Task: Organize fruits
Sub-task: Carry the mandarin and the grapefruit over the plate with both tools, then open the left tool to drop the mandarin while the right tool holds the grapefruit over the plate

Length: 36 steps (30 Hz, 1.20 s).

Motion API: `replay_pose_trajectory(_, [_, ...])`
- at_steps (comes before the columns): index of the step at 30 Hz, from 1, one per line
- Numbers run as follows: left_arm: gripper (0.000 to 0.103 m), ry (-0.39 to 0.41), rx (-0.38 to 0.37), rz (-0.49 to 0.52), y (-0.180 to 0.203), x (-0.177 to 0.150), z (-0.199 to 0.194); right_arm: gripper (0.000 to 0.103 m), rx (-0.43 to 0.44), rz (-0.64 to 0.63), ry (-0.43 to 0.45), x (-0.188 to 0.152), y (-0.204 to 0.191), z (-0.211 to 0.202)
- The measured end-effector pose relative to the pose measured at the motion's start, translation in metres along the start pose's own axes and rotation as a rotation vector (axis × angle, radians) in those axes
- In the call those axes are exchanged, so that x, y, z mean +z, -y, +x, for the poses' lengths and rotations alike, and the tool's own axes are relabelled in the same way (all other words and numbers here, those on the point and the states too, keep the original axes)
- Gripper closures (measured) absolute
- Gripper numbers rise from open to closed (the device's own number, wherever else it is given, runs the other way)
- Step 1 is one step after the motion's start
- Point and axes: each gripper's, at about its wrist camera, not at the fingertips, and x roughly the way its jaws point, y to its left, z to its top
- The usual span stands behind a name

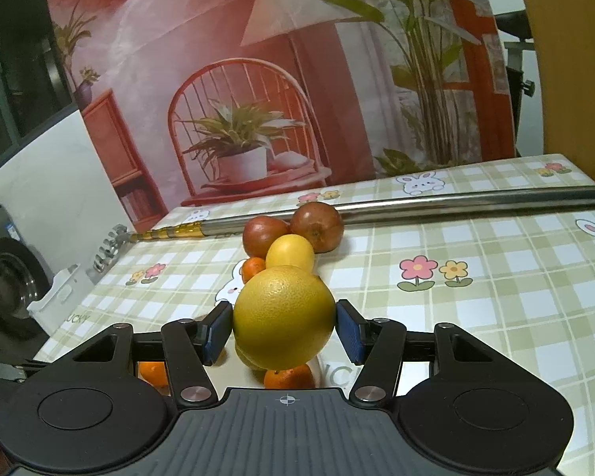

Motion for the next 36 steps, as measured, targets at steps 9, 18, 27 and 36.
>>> replay_pose_trajectory(9, [0.067,0.022,-0.01,-0.006,-0.003,0.007,0.015,0.05,-0.015,0.011,-0.016,-0.003,0.006,0.01])
replay_pose_trajectory(18, [0.067,0.053,-0.011,0.006,0.001,0.007,0.022,0.05,-0.034,0.03,-0.029,-0.006,0.01,0.014])
replay_pose_trajectory(27, [0.046,0.07,-0.044,-0.021,-0.002,0.005,0.013,0.05,-0.033,0.02,-0.034,-0.006,0.007,0.013])
replay_pose_trajectory(36, [0.039,0.163,0.04,-0.007,0.0,0.001,-0.017,0.05,-0.027,0.02,-0.038,-0.007,0.003,0.011])
